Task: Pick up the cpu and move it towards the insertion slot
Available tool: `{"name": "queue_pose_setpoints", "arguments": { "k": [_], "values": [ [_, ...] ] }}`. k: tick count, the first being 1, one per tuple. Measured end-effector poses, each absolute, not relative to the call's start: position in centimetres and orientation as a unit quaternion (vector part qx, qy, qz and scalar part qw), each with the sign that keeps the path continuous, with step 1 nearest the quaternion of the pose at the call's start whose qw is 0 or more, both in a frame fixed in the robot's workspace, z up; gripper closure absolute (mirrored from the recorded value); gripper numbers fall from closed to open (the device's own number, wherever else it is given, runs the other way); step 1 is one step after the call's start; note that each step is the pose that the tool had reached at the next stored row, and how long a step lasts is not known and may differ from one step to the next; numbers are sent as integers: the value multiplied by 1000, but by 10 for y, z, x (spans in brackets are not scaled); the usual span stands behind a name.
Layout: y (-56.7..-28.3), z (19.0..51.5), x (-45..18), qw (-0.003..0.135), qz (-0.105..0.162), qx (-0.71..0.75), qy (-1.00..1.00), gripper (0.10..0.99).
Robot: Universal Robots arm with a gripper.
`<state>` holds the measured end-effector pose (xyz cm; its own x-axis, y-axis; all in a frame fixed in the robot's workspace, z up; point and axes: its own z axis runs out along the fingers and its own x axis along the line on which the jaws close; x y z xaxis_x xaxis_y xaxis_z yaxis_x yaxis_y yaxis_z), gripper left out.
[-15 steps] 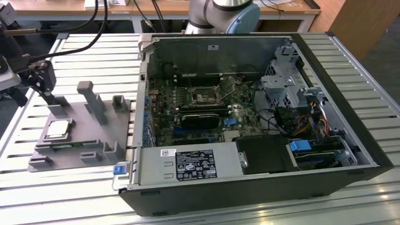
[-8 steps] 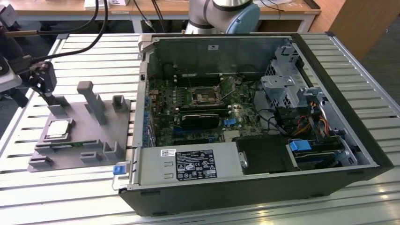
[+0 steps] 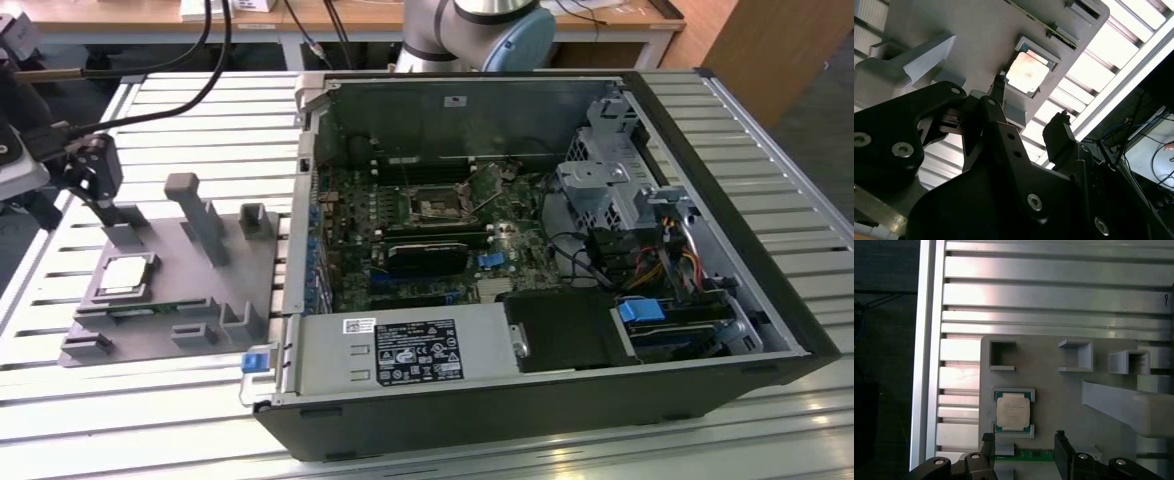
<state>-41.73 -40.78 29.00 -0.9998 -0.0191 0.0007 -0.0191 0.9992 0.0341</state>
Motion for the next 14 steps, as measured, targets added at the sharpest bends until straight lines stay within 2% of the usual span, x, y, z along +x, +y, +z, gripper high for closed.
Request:
{"name": "queue_pose_setpoints", "arguments": {
  "k": [14],
  "values": [
    [-408,285,-419,1,-17,10,-1000,498]
  ]
}}
